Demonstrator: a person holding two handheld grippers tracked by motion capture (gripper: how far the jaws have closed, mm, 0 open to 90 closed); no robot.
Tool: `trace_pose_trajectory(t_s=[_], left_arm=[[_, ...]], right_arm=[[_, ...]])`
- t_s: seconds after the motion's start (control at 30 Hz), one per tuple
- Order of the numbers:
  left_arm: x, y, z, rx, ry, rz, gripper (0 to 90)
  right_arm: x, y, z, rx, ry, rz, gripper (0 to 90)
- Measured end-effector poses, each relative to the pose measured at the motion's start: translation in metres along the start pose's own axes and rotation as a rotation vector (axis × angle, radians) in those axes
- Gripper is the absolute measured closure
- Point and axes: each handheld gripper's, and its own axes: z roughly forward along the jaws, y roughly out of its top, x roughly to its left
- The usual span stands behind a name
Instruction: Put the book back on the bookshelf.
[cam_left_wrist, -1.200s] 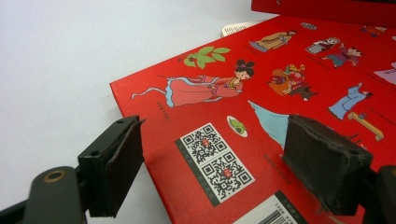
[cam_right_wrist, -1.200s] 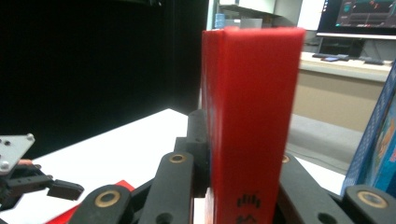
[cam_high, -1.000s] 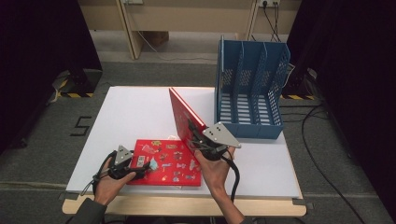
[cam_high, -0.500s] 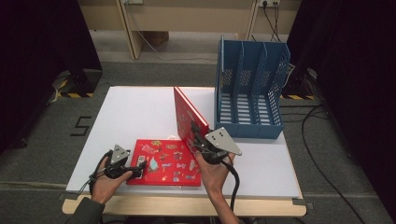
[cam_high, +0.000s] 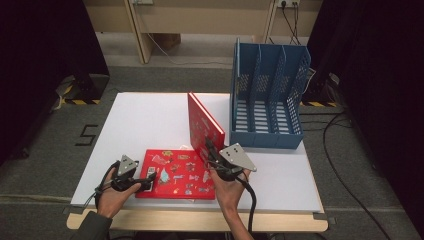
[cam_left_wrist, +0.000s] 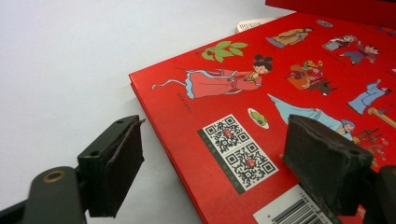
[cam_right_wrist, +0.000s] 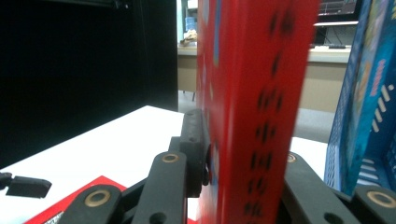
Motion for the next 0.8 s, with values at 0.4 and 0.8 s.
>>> trace_pose_trajectory(t_s=[0.4, 0.8], left_arm=[[0.002, -0.001, -0.001, 0.004, 0.002, -0.002, 19.0], [0.002, -0.001, -0.001, 0.008, 0.002, -0.005, 19.0]], right_arm=[[0.004, -0.015, 0.011, -0.010, -0.007, -0.032, 75.4], [0.008, -0.022, 0.018, -0.007, 0.000, -0.048, 75.3]])
